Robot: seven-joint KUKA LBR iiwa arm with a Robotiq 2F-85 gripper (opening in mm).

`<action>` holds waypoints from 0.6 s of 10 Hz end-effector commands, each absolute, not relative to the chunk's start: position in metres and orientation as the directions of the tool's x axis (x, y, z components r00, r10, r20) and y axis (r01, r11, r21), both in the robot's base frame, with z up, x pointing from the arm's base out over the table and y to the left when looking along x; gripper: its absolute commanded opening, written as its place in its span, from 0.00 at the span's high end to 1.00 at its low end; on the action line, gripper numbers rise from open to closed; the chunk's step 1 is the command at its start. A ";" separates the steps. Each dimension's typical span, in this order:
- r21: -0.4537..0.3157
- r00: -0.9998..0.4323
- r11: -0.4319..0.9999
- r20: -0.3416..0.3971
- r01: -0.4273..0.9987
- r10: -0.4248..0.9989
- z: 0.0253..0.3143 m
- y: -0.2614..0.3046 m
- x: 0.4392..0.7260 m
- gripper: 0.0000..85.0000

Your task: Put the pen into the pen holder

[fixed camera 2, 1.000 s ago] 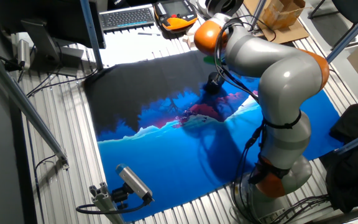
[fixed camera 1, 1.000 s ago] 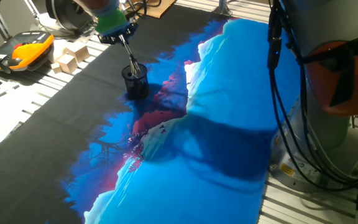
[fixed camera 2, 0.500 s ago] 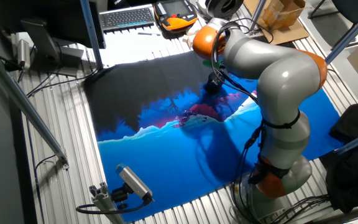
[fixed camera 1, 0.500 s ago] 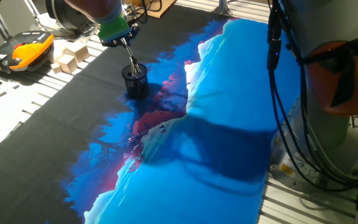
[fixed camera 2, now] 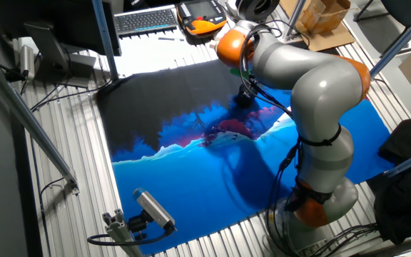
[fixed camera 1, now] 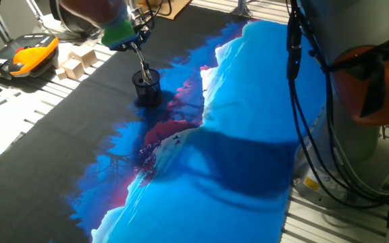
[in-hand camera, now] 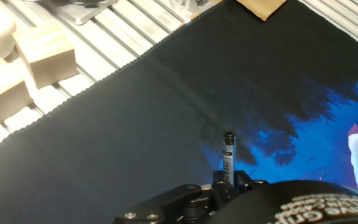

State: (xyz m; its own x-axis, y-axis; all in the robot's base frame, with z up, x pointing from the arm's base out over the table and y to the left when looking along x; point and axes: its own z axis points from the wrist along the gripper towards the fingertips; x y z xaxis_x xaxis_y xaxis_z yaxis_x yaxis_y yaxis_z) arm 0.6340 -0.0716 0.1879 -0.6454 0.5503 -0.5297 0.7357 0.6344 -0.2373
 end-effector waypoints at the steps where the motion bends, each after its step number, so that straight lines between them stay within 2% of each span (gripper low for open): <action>1: -0.235 -0.644 0.634 -0.529 0.737 0.553 0.188 -0.072 0.634 1.00; 6: -0.257 -0.596 0.560 -0.548 0.788 0.587 0.186 -0.069 0.638 1.00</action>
